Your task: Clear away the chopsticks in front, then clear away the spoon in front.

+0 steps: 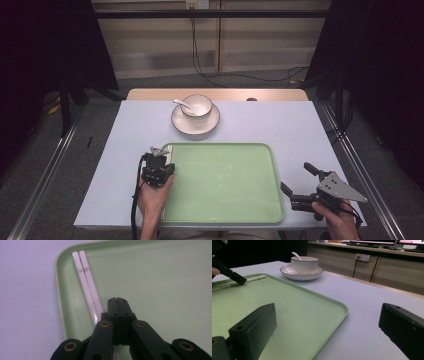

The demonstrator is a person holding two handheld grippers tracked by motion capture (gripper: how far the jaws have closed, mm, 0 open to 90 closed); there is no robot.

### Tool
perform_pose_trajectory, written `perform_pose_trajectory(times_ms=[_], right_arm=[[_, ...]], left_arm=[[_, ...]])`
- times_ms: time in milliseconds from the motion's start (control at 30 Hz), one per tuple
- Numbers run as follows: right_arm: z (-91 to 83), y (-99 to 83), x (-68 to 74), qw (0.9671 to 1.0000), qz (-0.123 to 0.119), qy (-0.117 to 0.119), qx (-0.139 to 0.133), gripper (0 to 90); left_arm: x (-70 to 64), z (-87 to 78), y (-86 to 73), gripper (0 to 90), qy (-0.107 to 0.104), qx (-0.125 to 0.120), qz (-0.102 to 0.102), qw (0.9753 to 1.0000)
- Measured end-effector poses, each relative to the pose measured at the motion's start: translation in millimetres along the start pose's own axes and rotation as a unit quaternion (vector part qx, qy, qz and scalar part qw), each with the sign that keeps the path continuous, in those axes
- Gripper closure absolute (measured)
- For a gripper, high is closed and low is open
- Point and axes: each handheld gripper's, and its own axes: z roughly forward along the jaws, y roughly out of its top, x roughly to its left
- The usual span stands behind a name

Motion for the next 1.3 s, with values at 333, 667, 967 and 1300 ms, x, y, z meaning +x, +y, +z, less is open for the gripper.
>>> perform_pose_trajectory(times_ms=[333,667,967,1300], right_arm=[[0.4,0.2,-0.3,1.0000,0.005,-0.004,0.000,1.1],[-0.7,0.3,-0.4,1.0000,0.004,-0.006,0.000,1.1],[1.1,1.0,0.4,1.0000,0.003,-0.001,-0.001,1.1],[-1.0,0.6,0.6,1.0000,0.003,-0.004,-0.001,1.1]], left_arm=[[2.0,2.5,4.8,78.1,-0.047,-0.053,-0.001,0.9975],[2.8,5.3,11.2,43.1,-0.068,-0.117,0.009,0.9907],[8.3,1.6,30.5,28.6,-0.055,-0.139,0.047,0.9876],[30.1,1.6,60.5,32.9,-0.066,-0.142,0.028,0.9873]])
